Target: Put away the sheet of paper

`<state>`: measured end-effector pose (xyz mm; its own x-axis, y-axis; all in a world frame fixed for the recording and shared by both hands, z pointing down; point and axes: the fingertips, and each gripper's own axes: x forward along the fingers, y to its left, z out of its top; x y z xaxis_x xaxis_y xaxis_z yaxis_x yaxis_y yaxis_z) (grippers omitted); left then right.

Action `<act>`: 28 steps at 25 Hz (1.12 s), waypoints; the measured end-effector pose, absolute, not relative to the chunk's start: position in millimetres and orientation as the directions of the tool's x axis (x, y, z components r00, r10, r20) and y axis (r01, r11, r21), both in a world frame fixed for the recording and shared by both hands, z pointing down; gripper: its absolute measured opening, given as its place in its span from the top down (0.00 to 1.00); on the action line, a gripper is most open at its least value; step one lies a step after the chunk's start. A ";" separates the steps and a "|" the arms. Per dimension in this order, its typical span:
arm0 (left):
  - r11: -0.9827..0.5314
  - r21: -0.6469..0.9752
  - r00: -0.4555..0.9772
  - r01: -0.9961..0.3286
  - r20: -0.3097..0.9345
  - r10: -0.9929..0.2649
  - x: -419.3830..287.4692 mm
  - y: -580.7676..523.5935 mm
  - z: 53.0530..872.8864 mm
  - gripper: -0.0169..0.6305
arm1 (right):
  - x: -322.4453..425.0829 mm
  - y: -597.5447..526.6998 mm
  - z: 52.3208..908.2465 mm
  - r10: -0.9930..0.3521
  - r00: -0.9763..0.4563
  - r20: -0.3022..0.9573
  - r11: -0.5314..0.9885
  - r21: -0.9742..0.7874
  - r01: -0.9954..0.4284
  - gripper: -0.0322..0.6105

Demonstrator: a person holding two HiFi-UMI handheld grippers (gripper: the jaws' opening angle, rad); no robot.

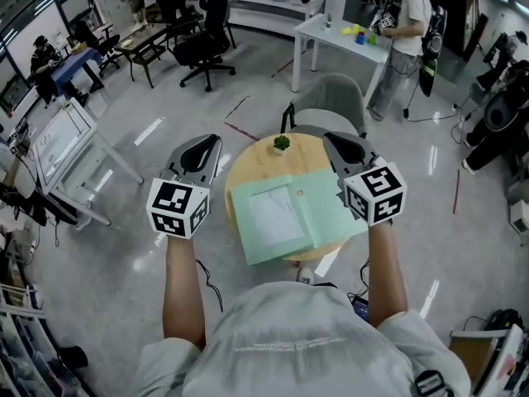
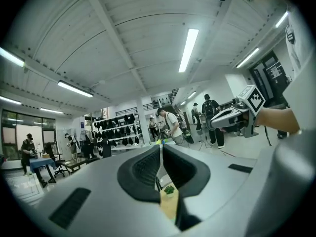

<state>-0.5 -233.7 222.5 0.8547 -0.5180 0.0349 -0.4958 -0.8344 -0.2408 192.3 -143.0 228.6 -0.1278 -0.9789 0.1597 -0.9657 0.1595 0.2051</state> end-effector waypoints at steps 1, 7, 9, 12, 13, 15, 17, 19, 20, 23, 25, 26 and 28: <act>-0.838 -0.242 0.859 -0.489 0.035 -0.512 2.1 -227.5 221.5 0.92 | 191.2 -138.9 228.2 -0.978 -0.131 0.161 0.163 0.211 -0.964 0.90; -0.828 -0.266 0.850 -0.494 0.050 -0.524 5.4 -204.3 225.5 0.92 | 177.9 -120.1 225.0 -0.974 -0.161 0.157 0.193 0.220 -0.956 0.90; -0.827 -0.276 0.851 -0.490 0.054 -0.522 6.7 -196.3 224.9 0.92 | 175.8 -114.4 225.1 -0.973 -0.165 0.161 0.199 0.225 -0.954 0.90; -0.828 -0.285 0.855 -0.482 0.055 -0.516 6.9 -184.6 222.8 0.92 | 170.0 -108.0 225.0 -0.970 -0.177 0.169 0.213 0.226 -0.950 0.90; -0.828 -0.287 0.855 -0.481 0.054 -0.515 5.9 -180.9 221.6 0.92 | 167.2 -106.8 224.8 -0.968 -0.184 0.172 0.221 0.228 -0.948 0.91; -0.827 -0.290 0.856 -0.481 0.049 -0.515 2.3 -173.9 218.7 0.92 | 161.2 -104.8 224.8 -0.964 -0.200 0.176 0.238 0.231 -0.943 0.91; -0.823 -0.296 0.853 -0.485 0.047 -0.520 -1.9 -169.9 216.5 0.92 | 157.0 -104.9 226.9 -0.960 -0.214 0.180 0.253 0.235 -0.938 0.91; -0.818 -0.301 0.849 -0.491 0.049 -0.527 -4.8 -169.1 216.7 0.92 | 155.5 -107.0 231.2 -0.956 -0.222 0.189 0.263 0.235 -0.936 0.91; -0.816 -0.302 0.846 -0.493 0.051 -0.530 -6.0 -169.2 217.6 0.92 | 155.0 -107.8 233.1 -0.955 -0.225 0.193 0.267 0.233 -0.935 0.91; -0.814 -0.299 0.842 -0.498 0.058 -0.537 -8.8 -169.7 221.4 0.92 | 152.4 -109.0 235.6 -0.953 -0.233 0.194 0.275 0.232 -0.933 0.91; -0.817 -0.296 0.843 -0.495 0.063 -0.534 -8.5 -168.9 224.1 0.92 | 151.2 -109.1 236.9 -0.952 -0.235 0.196 0.279 0.239 -0.930 0.91; -0.820 -0.294 0.845 -0.491 0.065 -0.530 -7.4 -168.2 225.6 0.92 | 151.1 -109.0 237.8 -0.951 -0.236 0.198 0.281 0.239 -0.930 0.91; -0.824 -0.294 0.849 -0.484 0.071 -0.524 -4.8 -167.0 228.8 0.92 | 152.0 -109.2 240.1 -0.950 -0.239 0.200 0.282 0.228 -0.932 0.91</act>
<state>-4.8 -167.0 228.8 0.8490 -0.5236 0.0712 -0.4838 -0.8244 -0.2937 152.0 -109.2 240.1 -0.2389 -0.9502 0.2002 -0.9317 0.2824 0.2283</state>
